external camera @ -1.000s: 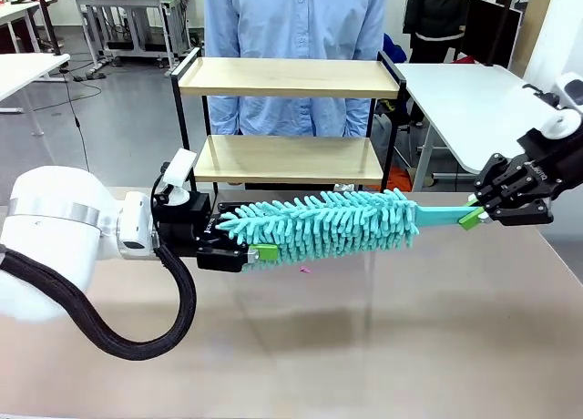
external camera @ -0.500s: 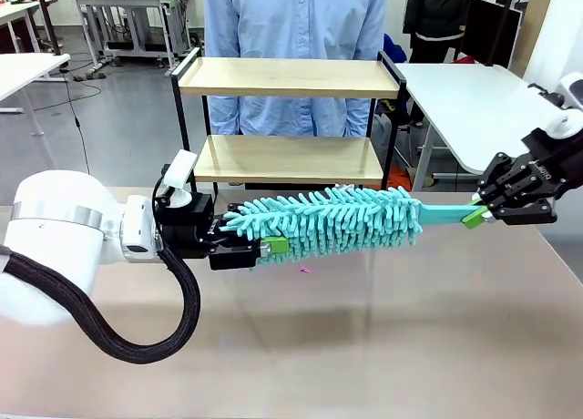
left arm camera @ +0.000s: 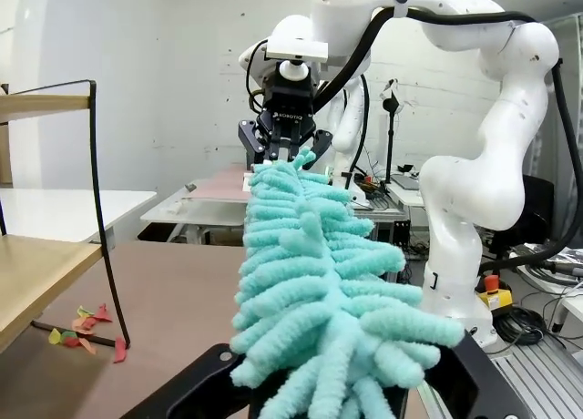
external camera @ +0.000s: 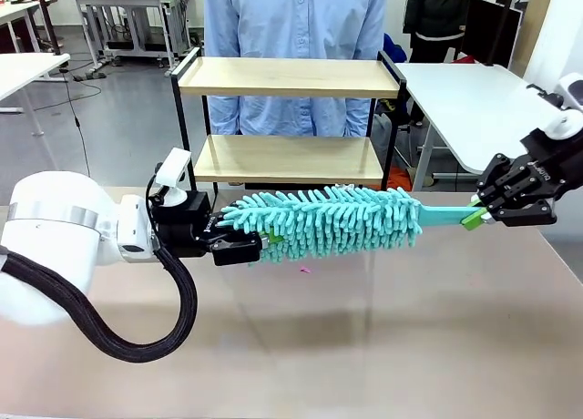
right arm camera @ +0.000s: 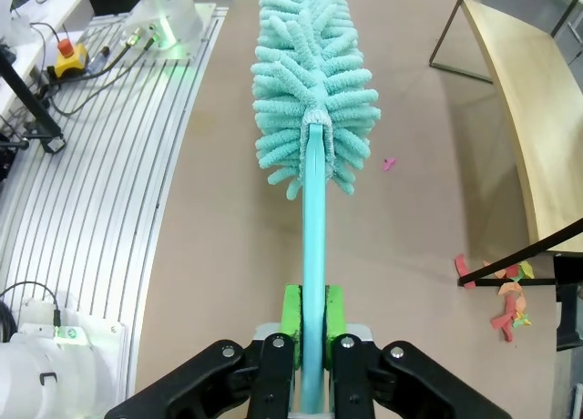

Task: Clean the shelf.
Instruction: Hand the Duster back to the human.

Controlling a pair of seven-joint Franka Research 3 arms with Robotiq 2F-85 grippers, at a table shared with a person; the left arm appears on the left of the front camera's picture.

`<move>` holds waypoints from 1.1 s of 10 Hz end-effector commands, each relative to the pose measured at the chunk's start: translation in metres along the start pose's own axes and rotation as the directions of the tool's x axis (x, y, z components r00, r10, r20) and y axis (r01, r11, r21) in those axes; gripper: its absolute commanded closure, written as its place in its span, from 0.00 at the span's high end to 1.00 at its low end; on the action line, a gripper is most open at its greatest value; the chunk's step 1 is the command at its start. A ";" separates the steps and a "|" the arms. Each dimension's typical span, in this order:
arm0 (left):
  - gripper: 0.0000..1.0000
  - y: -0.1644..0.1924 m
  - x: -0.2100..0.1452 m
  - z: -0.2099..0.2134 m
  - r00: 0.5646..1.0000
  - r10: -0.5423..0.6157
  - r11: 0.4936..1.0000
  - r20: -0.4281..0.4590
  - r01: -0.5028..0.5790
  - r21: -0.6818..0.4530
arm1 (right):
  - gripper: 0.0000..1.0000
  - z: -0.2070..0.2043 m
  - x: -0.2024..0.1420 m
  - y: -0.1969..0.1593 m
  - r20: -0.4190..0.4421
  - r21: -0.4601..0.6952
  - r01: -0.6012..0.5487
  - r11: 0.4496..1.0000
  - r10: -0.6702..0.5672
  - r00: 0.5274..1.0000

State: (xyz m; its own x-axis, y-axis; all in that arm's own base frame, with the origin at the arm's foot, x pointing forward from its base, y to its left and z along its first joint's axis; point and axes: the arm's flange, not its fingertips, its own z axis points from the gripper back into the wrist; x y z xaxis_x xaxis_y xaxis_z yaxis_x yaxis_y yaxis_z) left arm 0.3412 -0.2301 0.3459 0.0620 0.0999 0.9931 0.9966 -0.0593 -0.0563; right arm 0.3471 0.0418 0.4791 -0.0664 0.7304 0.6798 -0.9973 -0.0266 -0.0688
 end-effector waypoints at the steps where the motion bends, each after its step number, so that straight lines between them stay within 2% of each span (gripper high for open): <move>1: 0.00 -0.086 -0.006 0.027 0.999 0.003 1.000 0.054 -0.003 -0.008 | 0.13 -0.009 0.010 0.000 0.044 0.003 -0.027 1.000 0.027 0.999; 2: 0.00 0.000 0.000 0.000 1.000 0.000 1.000 0.000 0.000 0.000 | 0.13 -0.009 0.010 0.000 0.044 0.003 -0.027 1.000 0.027 0.999; 3: 0.00 0.000 0.000 0.000 1.000 0.000 1.000 0.000 0.000 0.000 | 0.69 -0.001 0.001 0.000 -0.001 0.002 -0.002 1.000 0.002 1.000; 4: 0.00 0.000 0.000 0.000 1.000 0.000 1.000 0.000 0.000 0.000 | 0.69 0.013 0.000 -0.002 0.050 -0.020 0.008 1.000 -0.007 0.999; 5: 0.00 0.000 0.000 0.000 1.000 0.000 1.000 0.000 0.000 0.000 | 1.00 0.029 -0.002 -0.001 0.110 -0.036 0.026 0.999 -0.022 0.994; 6: 0.00 0.000 0.000 0.000 1.000 0.000 1.000 0.000 0.000 0.000 | 0.74 0.049 -0.009 0.000 0.212 -0.064 0.051 0.997 -0.037 0.977; 7: 0.00 0.000 0.000 0.000 1.000 0.000 1.000 0.000 0.000 0.000 | 1.00 0.075 -0.022 0.003 0.332 -0.100 0.106 0.989 -0.067 0.941; 8: 0.00 0.000 0.000 0.000 1.000 0.000 1.000 0.000 0.000 0.000 | 1.00 0.096 -0.034 0.011 0.443 -0.115 0.158 0.981 -0.092 0.892; 9: 0.00 0.000 0.000 0.000 1.000 0.000 1.000 0.000 0.000 0.000 | 1.00 0.113 -0.052 0.017 0.505 -0.132 0.255 0.958 -0.156 0.849; 10: 0.00 0.000 0.000 0.000 1.000 0.000 1.000 0.000 0.000 0.000 | 1.00 0.125 -0.070 0.025 0.595 -0.134 0.294 0.946 -0.161 0.788; 11: 0.00 0.000 0.000 0.000 1.000 0.000 1.000 0.000 0.000 0.000 | 1.00 0.137 -0.082 0.034 0.648 -0.146 0.314 0.938 -0.149 0.747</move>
State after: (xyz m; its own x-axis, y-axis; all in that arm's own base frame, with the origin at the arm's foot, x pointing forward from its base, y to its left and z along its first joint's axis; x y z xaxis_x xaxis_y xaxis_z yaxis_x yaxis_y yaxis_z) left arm 0.3415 -0.2302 0.3429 0.0695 0.0973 0.9928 0.9962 -0.0589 -0.0640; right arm 0.3141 -0.1091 0.5293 0.0994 0.1874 0.9772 -0.9559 0.2908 0.0415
